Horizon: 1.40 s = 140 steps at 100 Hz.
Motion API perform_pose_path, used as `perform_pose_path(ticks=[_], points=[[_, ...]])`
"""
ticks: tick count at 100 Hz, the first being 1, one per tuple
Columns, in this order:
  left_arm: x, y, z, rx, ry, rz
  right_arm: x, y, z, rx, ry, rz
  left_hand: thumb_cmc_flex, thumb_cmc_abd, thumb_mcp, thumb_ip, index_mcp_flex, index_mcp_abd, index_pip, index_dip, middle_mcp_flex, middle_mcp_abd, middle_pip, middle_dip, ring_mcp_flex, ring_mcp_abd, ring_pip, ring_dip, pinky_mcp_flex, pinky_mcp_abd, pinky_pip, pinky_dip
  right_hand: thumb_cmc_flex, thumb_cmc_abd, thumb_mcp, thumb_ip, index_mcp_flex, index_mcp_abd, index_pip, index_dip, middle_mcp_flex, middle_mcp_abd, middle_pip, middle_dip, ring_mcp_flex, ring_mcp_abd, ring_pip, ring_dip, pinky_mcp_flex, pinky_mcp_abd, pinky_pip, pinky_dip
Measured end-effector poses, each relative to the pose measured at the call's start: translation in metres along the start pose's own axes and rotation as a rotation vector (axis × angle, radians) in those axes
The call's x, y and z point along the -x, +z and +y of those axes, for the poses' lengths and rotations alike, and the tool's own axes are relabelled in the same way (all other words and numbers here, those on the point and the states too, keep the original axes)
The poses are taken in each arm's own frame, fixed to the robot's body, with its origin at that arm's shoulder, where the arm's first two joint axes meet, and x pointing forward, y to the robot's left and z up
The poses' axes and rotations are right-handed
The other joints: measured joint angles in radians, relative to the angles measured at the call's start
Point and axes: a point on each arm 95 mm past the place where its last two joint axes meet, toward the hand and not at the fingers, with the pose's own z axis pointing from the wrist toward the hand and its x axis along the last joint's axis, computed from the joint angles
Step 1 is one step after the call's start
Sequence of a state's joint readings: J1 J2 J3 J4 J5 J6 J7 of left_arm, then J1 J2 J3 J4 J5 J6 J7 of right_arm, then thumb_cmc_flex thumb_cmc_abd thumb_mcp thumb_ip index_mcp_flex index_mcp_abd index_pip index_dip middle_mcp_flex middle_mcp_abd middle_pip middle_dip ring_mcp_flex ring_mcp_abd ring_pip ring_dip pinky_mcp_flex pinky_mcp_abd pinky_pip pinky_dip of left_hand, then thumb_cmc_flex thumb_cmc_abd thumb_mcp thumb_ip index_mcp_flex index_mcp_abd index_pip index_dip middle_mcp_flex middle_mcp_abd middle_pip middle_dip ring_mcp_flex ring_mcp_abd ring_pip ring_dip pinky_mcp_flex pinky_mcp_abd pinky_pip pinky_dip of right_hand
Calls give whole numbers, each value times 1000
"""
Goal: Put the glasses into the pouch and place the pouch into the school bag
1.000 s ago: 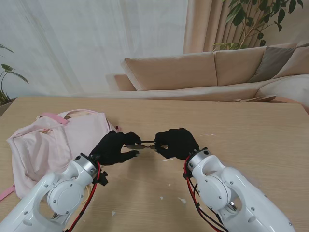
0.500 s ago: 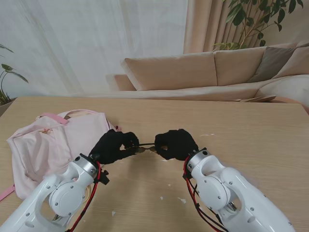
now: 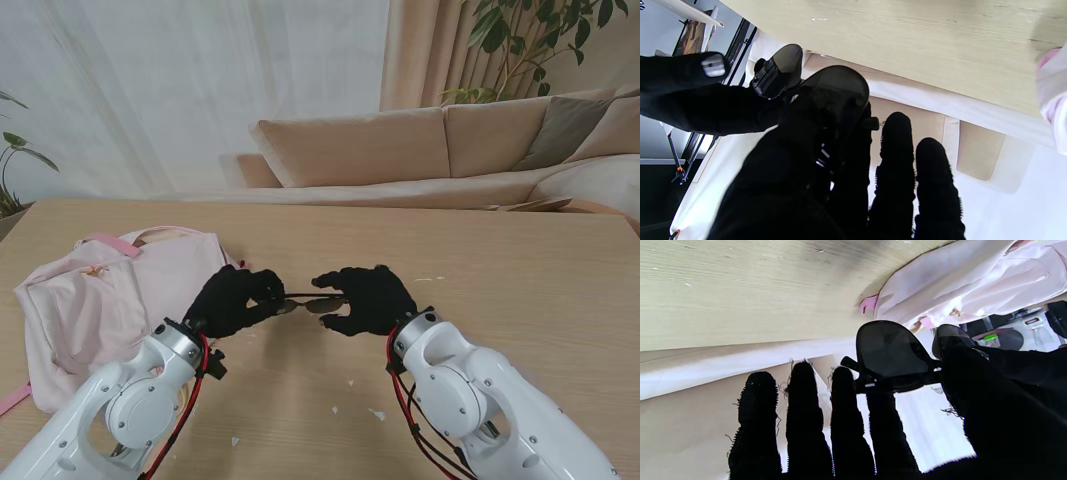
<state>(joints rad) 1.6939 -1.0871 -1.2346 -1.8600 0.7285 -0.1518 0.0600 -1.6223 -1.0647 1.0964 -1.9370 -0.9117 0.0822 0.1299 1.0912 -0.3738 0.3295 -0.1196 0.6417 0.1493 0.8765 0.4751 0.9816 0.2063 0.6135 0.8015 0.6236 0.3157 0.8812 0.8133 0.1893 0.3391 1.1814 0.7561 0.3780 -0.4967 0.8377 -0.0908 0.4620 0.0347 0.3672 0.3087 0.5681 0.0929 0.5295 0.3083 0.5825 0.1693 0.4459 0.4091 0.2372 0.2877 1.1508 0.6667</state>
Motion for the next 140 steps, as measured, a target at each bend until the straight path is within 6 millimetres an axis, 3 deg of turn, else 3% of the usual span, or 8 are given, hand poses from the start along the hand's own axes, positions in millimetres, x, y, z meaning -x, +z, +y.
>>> perform_pose_path(ticks=[16,33,54,75,113,140], points=[[5,1,1,-2,-1,-17,4,-11,6,56,7,-24,0,-1,0,0,0,0,0,22,0,0,2,2,0,0,4,1,6,1,2,0,-40,11,-63,-2,-63,21,-27,-22,-116,11,-33,-18,-127,9,-89,-45,-95,1,-115,-23],[9,1,2,-3,-8,-29,13,-34,14,115,13,-80,0,-2,3,-2,0,0,0,34,0,0,2,14,0,1,4,4,7,1,2,0,-38,106,-150,17,-78,3,-15,-18,-121,-6,-23,-20,-140,8,-97,-55,-119,1,-145,-23],[12,-2,1,-9,-19,-32,38,-66,12,123,-25,-188,0,-2,10,-11,0,0,0,46,0,1,2,14,0,1,5,12,7,1,9,0,-5,132,-159,43,-78,1,1,6,-121,-14,-8,-14,-140,6,-97,-55,-123,2,-157,-23],[10,-4,3,-5,-29,-26,60,-86,-3,68,-77,-288,0,-3,10,-11,0,0,0,48,0,1,2,15,0,1,5,12,7,1,10,0,29,134,-150,47,-78,-20,10,18,-121,-14,-2,-13,-140,6,-97,-55,-123,2,-157,-23],[3,-6,3,6,-24,-6,100,-99,-51,-93,-110,-421,0,-6,11,-11,0,0,0,56,0,1,2,16,0,1,5,13,7,1,10,0,29,131,-134,47,-113,-20,17,21,-195,-15,-2,-12,-195,-2,-98,-57,-155,-4,-193,-23],[2,-6,4,10,-20,-3,123,-108,-64,-140,-158,-472,0,-7,13,-12,0,0,0,57,0,1,10,16,0,1,5,13,7,1,10,0,45,93,-58,47,-184,-21,19,44,-304,-82,-33,-26,-271,-37,-135,-84,-204,-36,-255,-50]])
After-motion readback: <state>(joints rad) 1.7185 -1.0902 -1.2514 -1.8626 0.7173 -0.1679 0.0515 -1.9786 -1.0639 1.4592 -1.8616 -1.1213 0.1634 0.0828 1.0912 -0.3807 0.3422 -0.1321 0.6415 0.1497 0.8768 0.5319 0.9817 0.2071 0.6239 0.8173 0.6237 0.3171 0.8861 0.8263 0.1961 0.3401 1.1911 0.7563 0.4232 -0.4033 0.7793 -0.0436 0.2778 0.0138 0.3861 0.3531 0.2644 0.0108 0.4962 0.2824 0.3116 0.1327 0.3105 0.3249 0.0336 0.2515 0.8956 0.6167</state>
